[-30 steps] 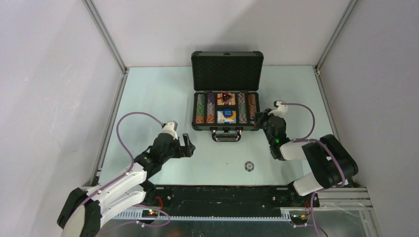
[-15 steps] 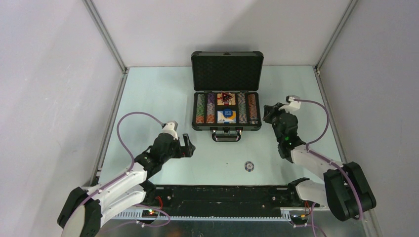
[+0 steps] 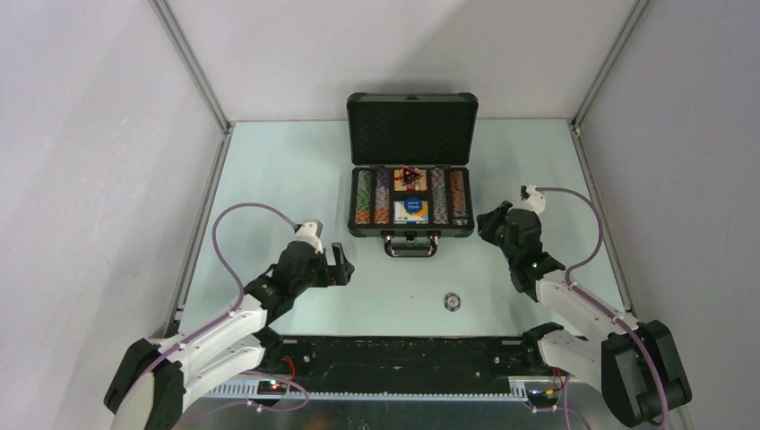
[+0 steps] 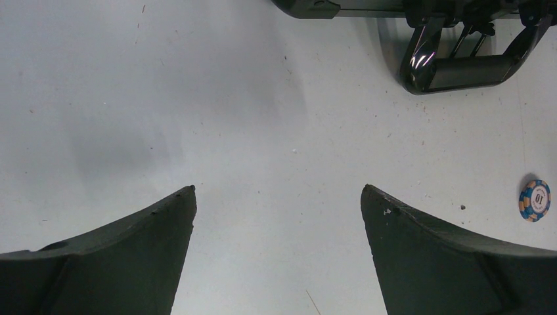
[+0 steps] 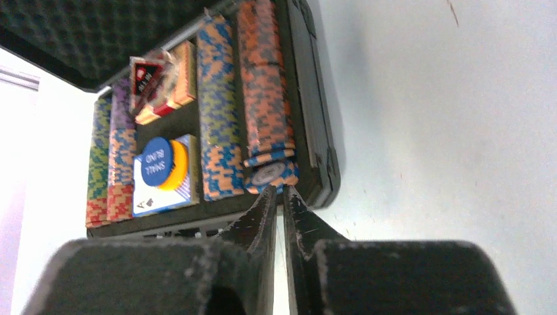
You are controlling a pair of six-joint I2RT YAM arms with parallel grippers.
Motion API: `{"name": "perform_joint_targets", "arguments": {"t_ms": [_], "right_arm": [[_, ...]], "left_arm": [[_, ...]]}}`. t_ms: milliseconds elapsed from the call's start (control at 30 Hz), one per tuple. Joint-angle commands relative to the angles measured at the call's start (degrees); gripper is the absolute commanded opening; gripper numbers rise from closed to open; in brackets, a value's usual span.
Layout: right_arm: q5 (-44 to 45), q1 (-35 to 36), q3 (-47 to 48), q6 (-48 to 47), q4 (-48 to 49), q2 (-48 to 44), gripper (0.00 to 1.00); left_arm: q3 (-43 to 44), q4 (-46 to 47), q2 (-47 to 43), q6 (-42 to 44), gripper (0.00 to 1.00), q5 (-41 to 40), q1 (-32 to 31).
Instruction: Pack up texas hold em set
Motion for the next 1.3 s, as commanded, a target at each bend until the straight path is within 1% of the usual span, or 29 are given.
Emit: {"name": "perform_joint_targets", "arguments": {"t_ms": [0,100,167,233,333,567,1267], "right_arm": [[-4.6,-1.5,3.1,3.2,-8.5,1.3,0.08],[-6.6,-2.0,4.6,2.9,-10.0,3.4,0.03],[-7.7,-2.0,5.9,2.4,-10.8,5.5,0.01],[-9.4,-1.8,6.3,1.9,-9.2,7.3,0.01],[-10.2,-1.5,6.5,1.4,-6.0,9.5,0.01],[-11.3,-1.0,9.2,0.3,-5.5,14.5,0.0],[-11.3,-0.7,11.6,-0.9,-4.3,18.7,0.0]], "left_arm": [[2.2,2.2,0.0,1.5,1.0,-0.3,0.4],[2.2,2.1,0.0,1.5,1.0,-0.3,0.5],[2.2,2.1,0.0,1.5,1.0,-0.3,0.5],[2.2,2.2,0.1,1.6,1.0,-0.3,0.4],[2.2,2.2,0.1,1.6,1.0,-0.3,0.4],[2.3,2.2,0.2,1.5,1.0,-0.4,0.5],[2.4,2.1,0.3,1.6,1.0,-0.4,0.4]]}}
